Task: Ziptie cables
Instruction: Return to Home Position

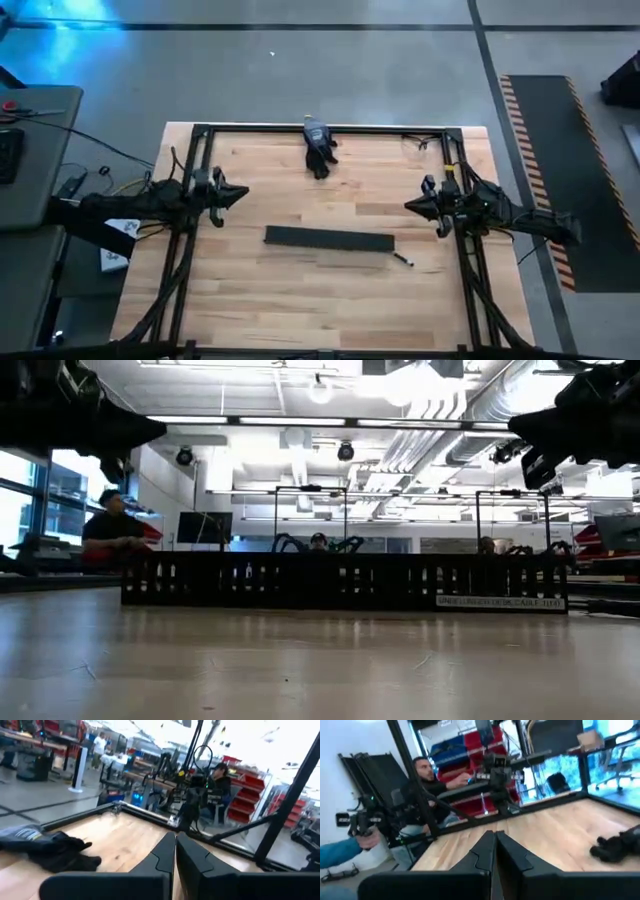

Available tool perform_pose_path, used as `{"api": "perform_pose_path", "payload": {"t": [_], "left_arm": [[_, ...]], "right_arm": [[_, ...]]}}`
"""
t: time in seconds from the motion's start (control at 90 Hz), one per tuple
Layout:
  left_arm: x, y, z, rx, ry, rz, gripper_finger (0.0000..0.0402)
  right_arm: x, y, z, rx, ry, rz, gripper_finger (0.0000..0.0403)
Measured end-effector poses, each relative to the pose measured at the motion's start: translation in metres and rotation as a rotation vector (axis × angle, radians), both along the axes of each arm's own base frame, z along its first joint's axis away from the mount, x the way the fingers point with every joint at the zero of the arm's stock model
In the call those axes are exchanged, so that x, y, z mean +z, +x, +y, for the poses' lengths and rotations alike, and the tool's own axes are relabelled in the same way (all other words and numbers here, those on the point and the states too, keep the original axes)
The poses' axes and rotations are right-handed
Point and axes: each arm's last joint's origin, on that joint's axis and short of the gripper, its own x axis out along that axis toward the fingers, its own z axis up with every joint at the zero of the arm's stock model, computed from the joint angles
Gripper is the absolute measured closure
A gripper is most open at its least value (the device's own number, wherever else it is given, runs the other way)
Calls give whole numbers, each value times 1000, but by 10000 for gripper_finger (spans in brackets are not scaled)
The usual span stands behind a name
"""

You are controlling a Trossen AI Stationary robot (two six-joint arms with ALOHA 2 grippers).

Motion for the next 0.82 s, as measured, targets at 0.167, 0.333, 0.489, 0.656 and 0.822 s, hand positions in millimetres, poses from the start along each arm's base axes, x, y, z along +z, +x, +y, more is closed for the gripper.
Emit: {"api": "perform_pose_path", "payload": {"t": [0.167, 0.333, 0.489, 0.656, 0.822], "left_arm": [[1, 0, -1, -17, 16, -2, 401], [-3, 1, 0, -4, 51, 46, 401], [-6, 1, 0, 4, 45, 81, 401], [-6, 1, 0, 4, 45, 82, 401], [-6, 1, 0, 4, 45, 82, 401]], "right_arm": [[0, 0, -1, -46, -43, 1, 403], [-7, 0, -5, -161, -39, 68, 403], [-12, 1, -6, -194, -31, 128, 403], [-12, 1, -6, -194, -31, 129, 403], [-12, 1, -6, -194, -31, 129, 403]]}}
